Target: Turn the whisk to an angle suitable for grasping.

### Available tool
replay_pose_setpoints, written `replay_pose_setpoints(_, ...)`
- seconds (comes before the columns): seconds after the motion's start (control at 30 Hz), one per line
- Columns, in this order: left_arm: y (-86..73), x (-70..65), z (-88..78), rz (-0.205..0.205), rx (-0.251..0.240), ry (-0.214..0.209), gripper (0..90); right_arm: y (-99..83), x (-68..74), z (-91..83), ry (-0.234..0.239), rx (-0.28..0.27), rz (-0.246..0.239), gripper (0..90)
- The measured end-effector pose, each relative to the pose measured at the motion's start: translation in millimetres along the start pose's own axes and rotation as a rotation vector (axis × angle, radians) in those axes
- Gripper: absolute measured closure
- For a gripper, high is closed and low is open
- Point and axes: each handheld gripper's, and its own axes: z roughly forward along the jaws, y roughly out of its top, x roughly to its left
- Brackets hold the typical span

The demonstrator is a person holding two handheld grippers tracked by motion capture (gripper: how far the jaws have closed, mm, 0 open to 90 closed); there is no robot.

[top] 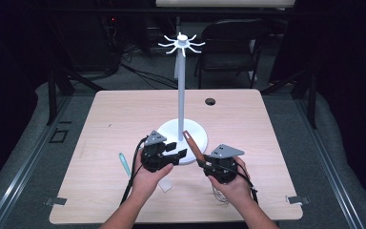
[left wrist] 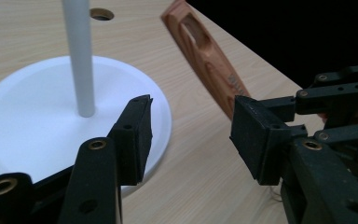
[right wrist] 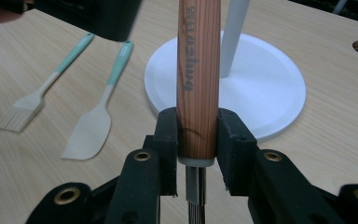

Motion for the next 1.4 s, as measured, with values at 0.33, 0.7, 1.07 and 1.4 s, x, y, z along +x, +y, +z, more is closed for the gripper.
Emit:
replay_pose_setpoints(0.33, 5.3, -10.9, 19.7, -0.043, 0.001, -0.027, 50.0, 3.2, 7.8, 2.2, 0.014, -0.017, -0.020, 70.9)
replay_pose_setpoints(0.7, 7.8, -13.0, 27.1, -0.101, -0.034, -0.058, 59.3, 5.2, 6.5, -0.5, 0.028, -0.054, 0.005, 70.8)
replay_pose_setpoints(1.07, 10.5, -13.9, 23.6, -0.098, -0.054, -0.069, 62.0, 4.0, 6.4, -4.0, 0.051, -0.053, 0.001, 62.4)
replay_pose_setpoints(1.4, 13.2, -14.7, 22.2, -0.091, -0.057, -0.056, 62.4, -12.2, 2.9, -3.3, 0.027, 0.043, 0.005, 71.3)
